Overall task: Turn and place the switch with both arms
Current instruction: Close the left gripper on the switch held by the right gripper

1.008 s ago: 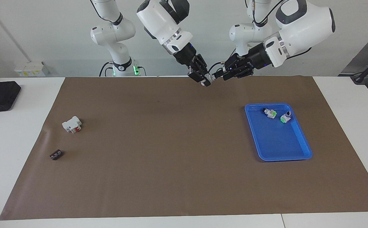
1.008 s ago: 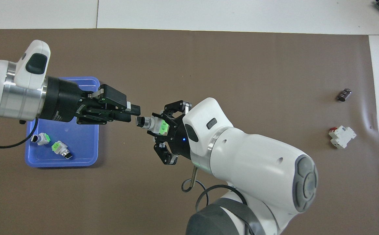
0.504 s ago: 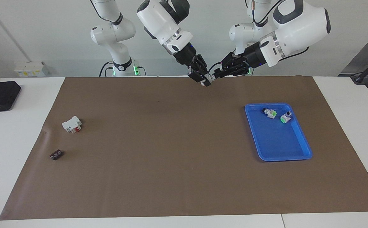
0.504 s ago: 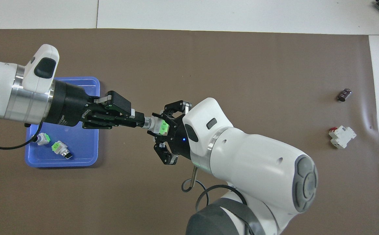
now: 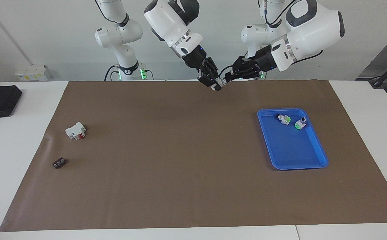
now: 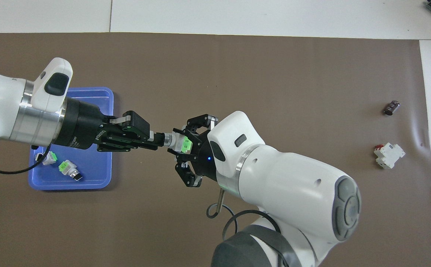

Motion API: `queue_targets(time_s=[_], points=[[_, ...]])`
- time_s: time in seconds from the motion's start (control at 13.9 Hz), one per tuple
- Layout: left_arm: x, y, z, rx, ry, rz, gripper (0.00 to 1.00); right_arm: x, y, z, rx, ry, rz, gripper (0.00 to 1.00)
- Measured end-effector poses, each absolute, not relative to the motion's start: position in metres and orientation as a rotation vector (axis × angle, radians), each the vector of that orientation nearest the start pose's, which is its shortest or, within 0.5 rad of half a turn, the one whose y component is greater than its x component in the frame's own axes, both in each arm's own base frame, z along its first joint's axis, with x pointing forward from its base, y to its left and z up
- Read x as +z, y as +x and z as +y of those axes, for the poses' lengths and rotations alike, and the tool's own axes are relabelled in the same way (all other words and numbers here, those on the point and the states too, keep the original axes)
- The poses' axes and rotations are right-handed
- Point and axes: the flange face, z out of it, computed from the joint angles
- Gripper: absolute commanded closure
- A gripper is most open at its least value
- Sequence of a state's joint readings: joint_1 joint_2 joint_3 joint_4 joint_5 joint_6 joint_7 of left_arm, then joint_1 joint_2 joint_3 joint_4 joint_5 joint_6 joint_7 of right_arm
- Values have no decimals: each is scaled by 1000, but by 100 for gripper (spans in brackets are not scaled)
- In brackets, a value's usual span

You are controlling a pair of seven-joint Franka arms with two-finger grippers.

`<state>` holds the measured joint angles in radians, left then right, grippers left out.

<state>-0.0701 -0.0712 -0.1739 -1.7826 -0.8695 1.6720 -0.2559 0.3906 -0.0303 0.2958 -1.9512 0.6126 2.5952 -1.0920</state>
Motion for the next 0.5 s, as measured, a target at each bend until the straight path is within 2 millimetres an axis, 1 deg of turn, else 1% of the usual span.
queue_targets(time_s=[0.14, 0.36, 0.5], points=[[605, 504, -207, -301, 2307, 140, 85, 564, 467, 371, -1014, -2043, -1658, 100], [606, 503, -208, -300, 2307, 136, 99, 564, 467, 371, -1014, -2044, -1659, 100], [606, 503, -208, -299, 2310, 134, 100, 564, 467, 371, -1013, -2044, -1659, 100]])
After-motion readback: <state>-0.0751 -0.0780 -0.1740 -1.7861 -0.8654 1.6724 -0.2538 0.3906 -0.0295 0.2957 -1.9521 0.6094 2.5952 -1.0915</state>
